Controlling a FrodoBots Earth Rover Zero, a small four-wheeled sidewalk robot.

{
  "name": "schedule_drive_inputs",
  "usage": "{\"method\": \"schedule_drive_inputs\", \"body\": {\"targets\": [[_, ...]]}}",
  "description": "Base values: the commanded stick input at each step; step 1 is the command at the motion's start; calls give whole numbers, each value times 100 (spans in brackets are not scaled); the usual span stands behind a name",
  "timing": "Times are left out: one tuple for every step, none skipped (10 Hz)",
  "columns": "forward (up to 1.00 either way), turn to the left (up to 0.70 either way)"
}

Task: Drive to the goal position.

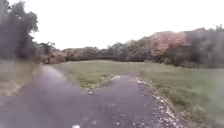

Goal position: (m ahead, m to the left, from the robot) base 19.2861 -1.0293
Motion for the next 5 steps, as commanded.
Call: {"method": "schedule_drive_inputs", "body": {"targets": [[98, -38], [98, -39], [98, -39], [98, -25], [98, -14]]}}
